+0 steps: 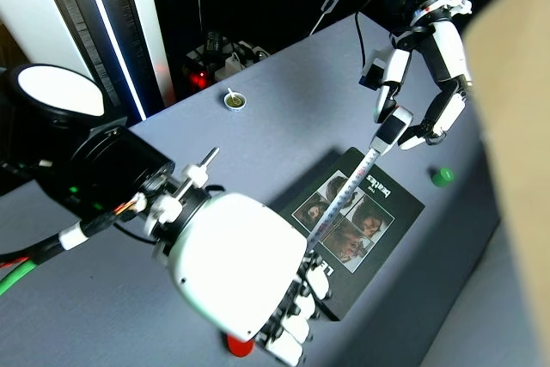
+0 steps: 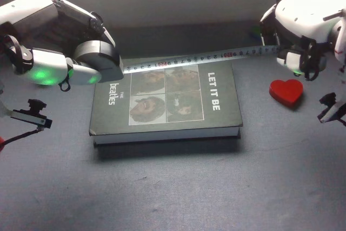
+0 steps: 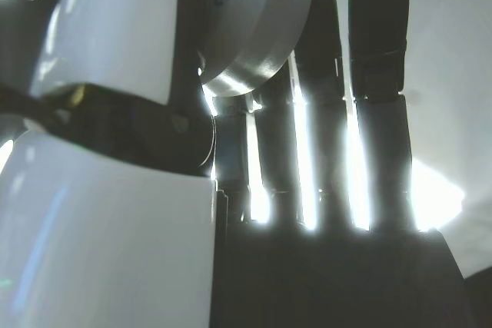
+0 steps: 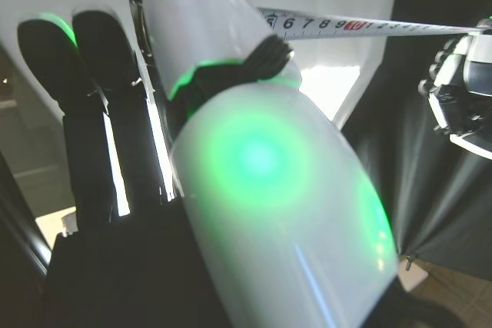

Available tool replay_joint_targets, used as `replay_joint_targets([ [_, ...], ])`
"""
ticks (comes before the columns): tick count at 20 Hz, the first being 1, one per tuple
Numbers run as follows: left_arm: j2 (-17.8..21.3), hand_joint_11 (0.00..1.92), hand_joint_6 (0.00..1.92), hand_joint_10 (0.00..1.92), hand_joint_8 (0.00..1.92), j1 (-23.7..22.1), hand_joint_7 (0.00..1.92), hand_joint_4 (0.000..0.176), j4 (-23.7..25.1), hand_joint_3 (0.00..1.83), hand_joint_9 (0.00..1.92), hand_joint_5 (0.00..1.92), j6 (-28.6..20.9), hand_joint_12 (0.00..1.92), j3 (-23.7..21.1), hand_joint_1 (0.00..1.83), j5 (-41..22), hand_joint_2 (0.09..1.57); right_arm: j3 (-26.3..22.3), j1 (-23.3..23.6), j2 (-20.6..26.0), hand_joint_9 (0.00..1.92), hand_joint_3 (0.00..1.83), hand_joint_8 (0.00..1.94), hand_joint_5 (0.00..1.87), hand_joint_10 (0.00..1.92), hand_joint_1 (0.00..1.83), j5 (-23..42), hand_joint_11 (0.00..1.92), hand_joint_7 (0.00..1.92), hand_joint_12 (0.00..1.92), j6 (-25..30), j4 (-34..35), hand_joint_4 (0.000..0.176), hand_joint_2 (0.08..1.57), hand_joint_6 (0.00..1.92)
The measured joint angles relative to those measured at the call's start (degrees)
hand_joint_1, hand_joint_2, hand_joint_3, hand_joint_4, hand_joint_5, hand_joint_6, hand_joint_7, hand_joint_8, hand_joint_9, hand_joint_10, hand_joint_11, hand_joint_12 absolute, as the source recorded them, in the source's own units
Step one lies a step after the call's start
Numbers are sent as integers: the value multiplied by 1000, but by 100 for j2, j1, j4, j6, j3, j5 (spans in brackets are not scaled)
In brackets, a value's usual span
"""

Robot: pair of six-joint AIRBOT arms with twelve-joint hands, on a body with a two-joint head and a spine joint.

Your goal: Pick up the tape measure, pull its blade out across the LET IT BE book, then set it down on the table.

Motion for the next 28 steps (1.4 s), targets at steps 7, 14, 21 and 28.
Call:
replay_joint_targets([
  [7,-4,976,809,1081,617,2,1183,0,-2,0,1013,1002,0,917,0,1391,-26,1061,39,-28,129,739,0,1143,716,1456,1346,109,642,908,1444,20,-50,0,1195,1259],
  [14,-4,987,816,1093,612,2,1190,0,0,0,995,1005,-7,919,-2,1390,-28,1061,142,-28,267,739,0,1124,740,1443,1348,267,656,924,1451,26,-87,0,1188,1236],
  [21,-7,988,816,1090,622,2,1180,0,0,0,1011,996,-4,922,-2,1391,-28,1062,219,-72,315,730,0,1144,726,1461,1346,293,640,909,1457,35,-127,0,1195,1257],
  [28,-17,988,819,1089,620,13,1181,0,-2,0,1010,998,26,922,-2,1391,-17,1062,131,-72,310,714,0,1155,711,1465,1345,168,638,920,1473,11,-190,0,1198,1257],
])
